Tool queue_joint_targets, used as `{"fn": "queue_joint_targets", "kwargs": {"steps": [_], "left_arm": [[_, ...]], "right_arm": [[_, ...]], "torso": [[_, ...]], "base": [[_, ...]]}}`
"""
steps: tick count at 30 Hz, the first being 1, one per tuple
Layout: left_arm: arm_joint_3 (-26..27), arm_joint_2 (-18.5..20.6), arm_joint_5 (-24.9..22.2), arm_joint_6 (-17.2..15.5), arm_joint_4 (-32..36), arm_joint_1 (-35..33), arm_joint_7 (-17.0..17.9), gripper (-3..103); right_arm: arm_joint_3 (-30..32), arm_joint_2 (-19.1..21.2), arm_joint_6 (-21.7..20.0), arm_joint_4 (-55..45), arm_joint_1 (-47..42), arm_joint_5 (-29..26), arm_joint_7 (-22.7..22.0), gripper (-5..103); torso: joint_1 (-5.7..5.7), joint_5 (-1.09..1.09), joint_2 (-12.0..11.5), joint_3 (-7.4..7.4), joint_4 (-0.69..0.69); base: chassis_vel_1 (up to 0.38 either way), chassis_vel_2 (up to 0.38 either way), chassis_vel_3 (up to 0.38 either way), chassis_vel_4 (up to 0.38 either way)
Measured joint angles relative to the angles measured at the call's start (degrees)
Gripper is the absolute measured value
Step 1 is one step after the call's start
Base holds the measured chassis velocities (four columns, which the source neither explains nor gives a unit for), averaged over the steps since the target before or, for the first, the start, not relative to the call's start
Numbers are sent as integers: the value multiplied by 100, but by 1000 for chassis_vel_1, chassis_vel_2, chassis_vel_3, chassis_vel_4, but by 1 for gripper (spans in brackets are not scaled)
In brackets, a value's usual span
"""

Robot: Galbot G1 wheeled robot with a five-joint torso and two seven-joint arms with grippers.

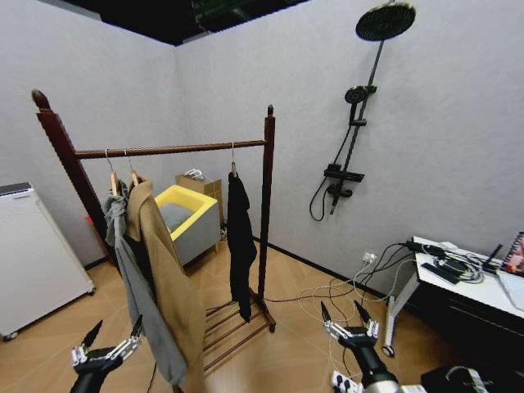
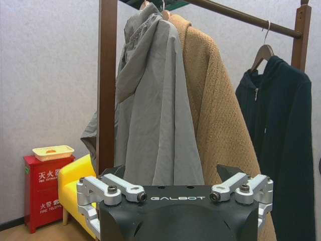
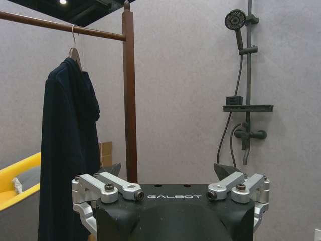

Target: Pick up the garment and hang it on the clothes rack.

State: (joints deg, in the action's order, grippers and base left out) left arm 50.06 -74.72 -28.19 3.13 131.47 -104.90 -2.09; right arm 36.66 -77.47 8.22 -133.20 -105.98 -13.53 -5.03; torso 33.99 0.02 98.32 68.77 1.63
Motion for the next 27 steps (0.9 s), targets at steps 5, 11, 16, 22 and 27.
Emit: {"fn": "queue_joint_targets", "kwargs": {"steps": [5,11,16,22,27], "left_arm": [[0,0,0,0,0,0,0,100],[0,0,0,0,0,0,0,100],[0,0,0,0,0,0,0,100],[0,0,0,0,0,0,1,100],[0,0,0,0,-1,0,0,100]], "right_arm": [[-4,-17,-86,-2,22,-24,-87,100],[-8,-11,-258,-23,50,-115,-96,100],[-10,-10,-268,-23,65,-122,-96,100],[-13,-10,-271,-17,76,-126,-96,100],[-13,-10,-275,-9,83,-129,-96,100]], "torso": [[0,-1,0,0,-1],[0,-2,-1,0,-1],[0,-2,-1,0,-1],[0,-2,-1,0,-1],[0,-2,-1,0,-1]], "base": [[0,0,0,0],[0,0,0,0],[0,0,0,0],[0,0,0,0],[0,0,0,0]]}}
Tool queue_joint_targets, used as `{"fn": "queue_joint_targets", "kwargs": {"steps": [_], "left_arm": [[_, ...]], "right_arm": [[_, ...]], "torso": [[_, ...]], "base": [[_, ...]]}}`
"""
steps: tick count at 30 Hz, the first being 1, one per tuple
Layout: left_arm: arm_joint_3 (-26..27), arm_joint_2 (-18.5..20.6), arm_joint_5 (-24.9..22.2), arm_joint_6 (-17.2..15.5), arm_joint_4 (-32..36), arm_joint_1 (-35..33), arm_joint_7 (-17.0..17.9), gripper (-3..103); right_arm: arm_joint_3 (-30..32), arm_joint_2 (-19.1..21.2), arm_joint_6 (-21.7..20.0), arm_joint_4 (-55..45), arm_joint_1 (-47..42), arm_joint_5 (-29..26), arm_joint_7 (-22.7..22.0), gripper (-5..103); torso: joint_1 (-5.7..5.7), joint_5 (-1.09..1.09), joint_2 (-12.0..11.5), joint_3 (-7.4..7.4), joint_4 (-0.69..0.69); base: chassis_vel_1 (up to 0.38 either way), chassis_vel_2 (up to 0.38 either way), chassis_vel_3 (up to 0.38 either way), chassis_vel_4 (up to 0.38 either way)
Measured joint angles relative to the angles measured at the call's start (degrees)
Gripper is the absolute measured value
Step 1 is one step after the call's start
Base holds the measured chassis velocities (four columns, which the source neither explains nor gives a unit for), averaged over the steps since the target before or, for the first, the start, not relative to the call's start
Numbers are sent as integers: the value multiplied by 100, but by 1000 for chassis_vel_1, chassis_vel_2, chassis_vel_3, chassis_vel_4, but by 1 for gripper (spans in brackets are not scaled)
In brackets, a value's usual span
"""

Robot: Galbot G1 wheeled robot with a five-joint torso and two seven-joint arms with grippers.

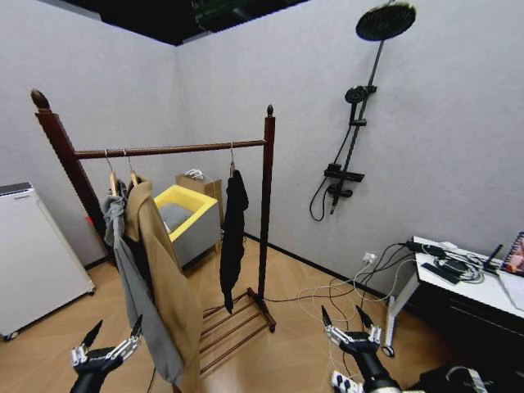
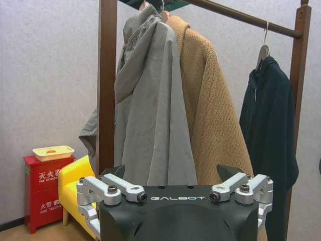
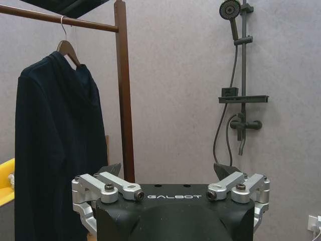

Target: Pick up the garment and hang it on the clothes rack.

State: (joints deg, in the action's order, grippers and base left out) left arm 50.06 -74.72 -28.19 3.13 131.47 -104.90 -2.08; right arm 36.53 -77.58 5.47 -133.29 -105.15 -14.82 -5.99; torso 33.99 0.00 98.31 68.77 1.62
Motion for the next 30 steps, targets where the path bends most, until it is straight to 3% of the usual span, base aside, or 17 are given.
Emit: {"fn": "queue_joint_targets", "kwargs": {"steps": [20,30], "left_arm": [[0,0,0,0,0,0,0,100],[0,0,0,0,0,0,2,100]], "right_arm": [[-1,0,-5,11,9,-4,2,100],[-1,0,-4,12,9,-5,4,100]], "torso": [[0,0,0,0,0],[-5,0,1,-1,-1]], "base": [[0,0,0,0],[-58,-175,62,169]]}}
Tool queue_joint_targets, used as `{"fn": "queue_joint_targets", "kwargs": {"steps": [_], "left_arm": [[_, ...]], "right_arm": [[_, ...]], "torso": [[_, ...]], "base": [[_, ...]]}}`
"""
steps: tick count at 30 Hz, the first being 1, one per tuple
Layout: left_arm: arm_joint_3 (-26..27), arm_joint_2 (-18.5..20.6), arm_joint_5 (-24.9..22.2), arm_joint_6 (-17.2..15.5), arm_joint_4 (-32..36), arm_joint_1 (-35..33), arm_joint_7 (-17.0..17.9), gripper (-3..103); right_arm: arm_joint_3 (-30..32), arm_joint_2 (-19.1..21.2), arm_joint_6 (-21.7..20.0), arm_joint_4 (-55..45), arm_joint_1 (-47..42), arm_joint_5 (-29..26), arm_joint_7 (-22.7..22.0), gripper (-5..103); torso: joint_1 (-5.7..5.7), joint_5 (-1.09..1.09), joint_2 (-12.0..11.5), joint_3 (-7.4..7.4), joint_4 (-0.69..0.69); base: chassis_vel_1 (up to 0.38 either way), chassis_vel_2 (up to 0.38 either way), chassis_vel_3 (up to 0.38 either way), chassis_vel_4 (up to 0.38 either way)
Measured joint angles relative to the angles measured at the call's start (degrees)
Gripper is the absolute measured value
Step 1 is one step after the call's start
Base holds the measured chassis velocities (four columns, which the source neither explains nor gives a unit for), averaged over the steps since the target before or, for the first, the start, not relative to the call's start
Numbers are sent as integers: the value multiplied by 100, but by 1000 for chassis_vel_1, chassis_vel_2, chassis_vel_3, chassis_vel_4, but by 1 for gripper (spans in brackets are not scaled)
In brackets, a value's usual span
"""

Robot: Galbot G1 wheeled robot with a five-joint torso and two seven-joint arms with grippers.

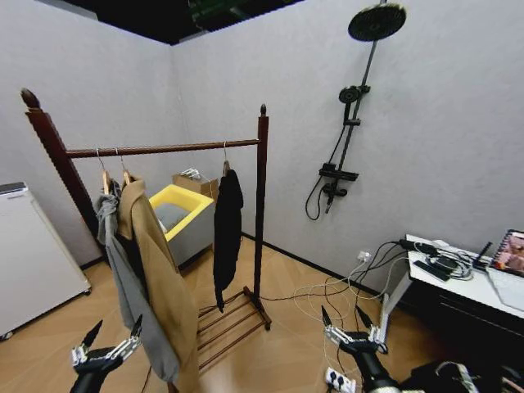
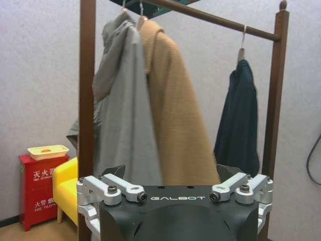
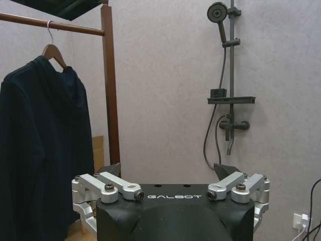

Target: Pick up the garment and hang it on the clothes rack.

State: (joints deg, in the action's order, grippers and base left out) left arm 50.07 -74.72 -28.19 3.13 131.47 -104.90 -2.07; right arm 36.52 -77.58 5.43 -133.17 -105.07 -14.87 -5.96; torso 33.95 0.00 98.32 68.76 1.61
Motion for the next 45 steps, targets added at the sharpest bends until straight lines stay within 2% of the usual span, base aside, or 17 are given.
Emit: {"fn": "queue_joint_targets", "kwargs": {"steps": [4,11,27,45], "left_arm": [[-1,0,0,0,0,0,-4,100],[-1,0,-1,0,0,0,-2,100],[0,0,0,0,0,0,0,100],[0,0,-1,0,0,0,-1,100]], "right_arm": [[3,1,0,1,0,0,0,100],[0,0,0,1,2,0,0,100],[1,0,0,1,2,-1,0,100],[1,0,0,1,2,-1,0,100]], "torso": [[2,-5,-1,1,3],[5,1,-2,1,1],[5,-1,-2,1,2],[5,-1,-2,1,1]], "base": [[-111,-193,115,191],[-42,-15,50,-10],[-56,-41,-73,-79],[-116,-124,-122,-118]]}}
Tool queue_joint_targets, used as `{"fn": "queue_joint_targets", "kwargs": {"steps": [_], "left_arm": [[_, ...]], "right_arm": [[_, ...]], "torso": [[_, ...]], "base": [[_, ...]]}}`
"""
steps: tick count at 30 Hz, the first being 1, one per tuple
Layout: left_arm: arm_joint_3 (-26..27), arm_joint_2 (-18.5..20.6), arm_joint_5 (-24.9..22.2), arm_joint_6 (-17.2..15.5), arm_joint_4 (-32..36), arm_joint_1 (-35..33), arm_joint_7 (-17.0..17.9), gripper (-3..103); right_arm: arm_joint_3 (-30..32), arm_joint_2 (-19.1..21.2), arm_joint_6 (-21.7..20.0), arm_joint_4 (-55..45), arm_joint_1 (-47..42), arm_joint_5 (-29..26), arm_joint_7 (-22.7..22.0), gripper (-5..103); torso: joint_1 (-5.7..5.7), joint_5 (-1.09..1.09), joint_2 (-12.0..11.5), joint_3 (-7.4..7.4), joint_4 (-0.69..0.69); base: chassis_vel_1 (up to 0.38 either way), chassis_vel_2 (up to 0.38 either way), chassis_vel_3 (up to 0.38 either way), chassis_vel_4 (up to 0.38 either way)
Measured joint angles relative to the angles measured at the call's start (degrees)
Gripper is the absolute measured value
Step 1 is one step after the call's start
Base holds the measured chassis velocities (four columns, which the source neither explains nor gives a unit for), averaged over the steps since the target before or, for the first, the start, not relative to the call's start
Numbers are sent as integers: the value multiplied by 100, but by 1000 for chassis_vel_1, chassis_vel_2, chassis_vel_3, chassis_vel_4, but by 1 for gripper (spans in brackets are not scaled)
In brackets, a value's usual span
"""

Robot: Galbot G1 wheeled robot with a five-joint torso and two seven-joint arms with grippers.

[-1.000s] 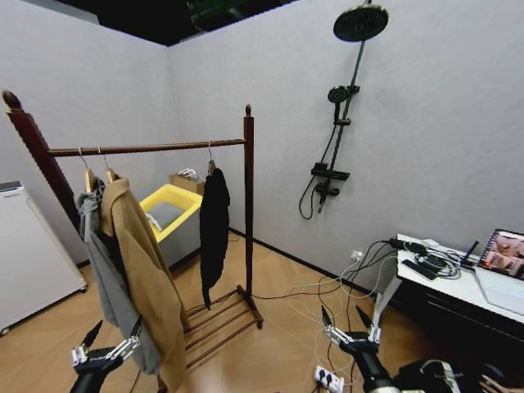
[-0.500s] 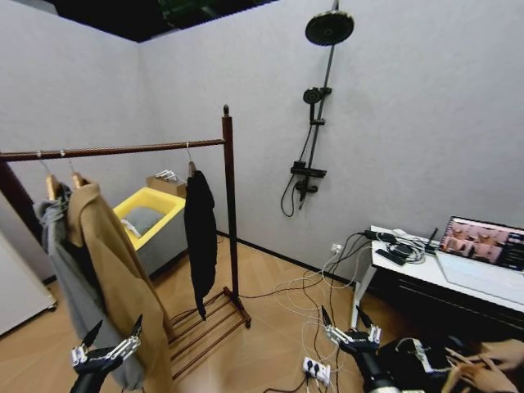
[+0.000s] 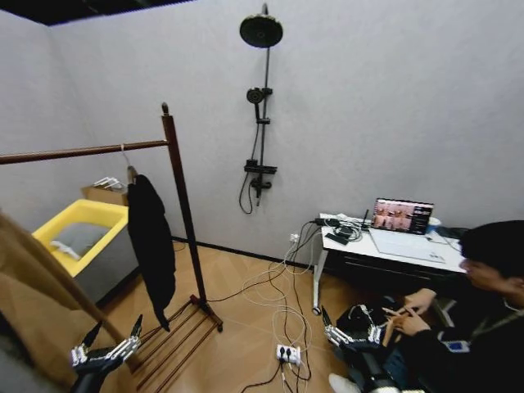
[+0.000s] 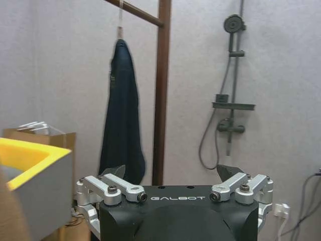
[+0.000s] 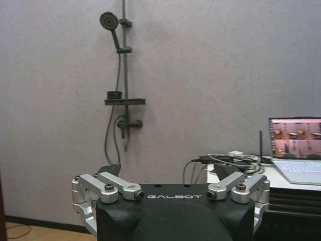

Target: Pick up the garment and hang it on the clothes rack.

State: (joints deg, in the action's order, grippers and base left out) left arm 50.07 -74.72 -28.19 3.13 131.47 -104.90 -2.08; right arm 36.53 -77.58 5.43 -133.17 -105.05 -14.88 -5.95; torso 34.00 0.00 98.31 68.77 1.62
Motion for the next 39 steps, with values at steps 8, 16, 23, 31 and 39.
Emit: {"fn": "queue_joint_targets", "kwargs": {"steps": [8,16,23,31,39], "left_arm": [[0,0,0,0,0,0,-1,100],[0,0,0,0,0,0,0,100],[0,0,0,0,0,1,-2,100],[0,0,0,0,0,1,-2,100],[0,0,0,0,0,0,-2,100]], "right_arm": [[1,0,0,0,0,0,0,100],[0,0,0,0,0,0,0,100],[1,0,0,0,0,0,0,100],[0,1,0,0,0,0,0,100],[0,1,0,0,0,0,0,100]], "torso": [[-1,1,0,0,0],[-1,0,0,0,1],[-1,1,0,0,2],[-1,0,0,0,0],[-1,0,0,0,0]], "base": [[-131,-128,-122,-119],[-124,-123,-133,-110],[-100,-97,-102,-97],[-11,-6,-5,-6],[0,0,0,0]]}}
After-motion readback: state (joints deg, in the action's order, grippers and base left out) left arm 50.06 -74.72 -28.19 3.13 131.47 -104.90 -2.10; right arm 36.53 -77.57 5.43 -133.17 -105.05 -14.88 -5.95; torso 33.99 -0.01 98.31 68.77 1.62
